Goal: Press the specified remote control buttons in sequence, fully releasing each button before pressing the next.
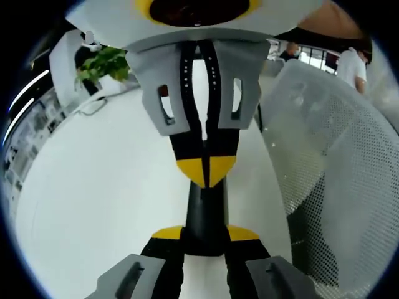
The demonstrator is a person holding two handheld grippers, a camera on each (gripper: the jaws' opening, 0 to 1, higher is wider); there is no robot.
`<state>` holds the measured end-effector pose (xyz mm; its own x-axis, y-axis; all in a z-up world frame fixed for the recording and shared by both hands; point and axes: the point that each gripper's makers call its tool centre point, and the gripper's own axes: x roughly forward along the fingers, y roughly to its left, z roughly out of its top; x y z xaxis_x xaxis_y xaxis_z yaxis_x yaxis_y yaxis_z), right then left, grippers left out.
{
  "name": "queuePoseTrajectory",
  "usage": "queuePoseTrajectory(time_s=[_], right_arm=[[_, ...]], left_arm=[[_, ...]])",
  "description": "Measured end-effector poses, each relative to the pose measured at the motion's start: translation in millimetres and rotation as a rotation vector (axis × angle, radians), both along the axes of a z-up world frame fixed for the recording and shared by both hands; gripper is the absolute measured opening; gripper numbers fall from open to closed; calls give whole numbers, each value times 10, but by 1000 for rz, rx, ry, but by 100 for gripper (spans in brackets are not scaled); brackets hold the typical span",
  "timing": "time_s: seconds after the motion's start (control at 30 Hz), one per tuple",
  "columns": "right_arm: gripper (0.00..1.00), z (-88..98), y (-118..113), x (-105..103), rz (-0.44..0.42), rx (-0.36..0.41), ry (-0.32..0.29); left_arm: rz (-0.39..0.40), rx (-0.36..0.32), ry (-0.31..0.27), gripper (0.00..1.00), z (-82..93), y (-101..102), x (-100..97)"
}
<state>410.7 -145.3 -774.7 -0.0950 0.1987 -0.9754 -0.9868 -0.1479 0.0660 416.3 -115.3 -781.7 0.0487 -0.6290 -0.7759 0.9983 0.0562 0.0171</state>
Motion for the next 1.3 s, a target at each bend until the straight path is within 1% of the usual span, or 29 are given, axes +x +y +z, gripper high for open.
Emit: queuePoseTrajectory(time_s=[0.13, 0.5, 0.6, 0.77, 0.97, 1.3], right_arm=[[0, 4, -3, -7, 3, 1, -2], [0, 14, -13, -22, 5, 16, -36], [0, 18, -21, -30, -12, 28, -29], [0, 98, -62, -22, -36, 47, -27], [0, 194, -117, 27, -45, 46, -47], [0, 361, -79, 45, -40, 50, -78]], left_arm=[[-1, 3, -1, 23, 1, -5, 2], [-3, 10, -1, 23, -11, -14, 6], [-5, 15, 0, 23, -14, -16, 5], [-5, 15, -2, 23, -19, -12, 5], [-3, 14, -4, 23, -11, -11, -3], [-2, 15, -6, 23, -12, -5, 1]])
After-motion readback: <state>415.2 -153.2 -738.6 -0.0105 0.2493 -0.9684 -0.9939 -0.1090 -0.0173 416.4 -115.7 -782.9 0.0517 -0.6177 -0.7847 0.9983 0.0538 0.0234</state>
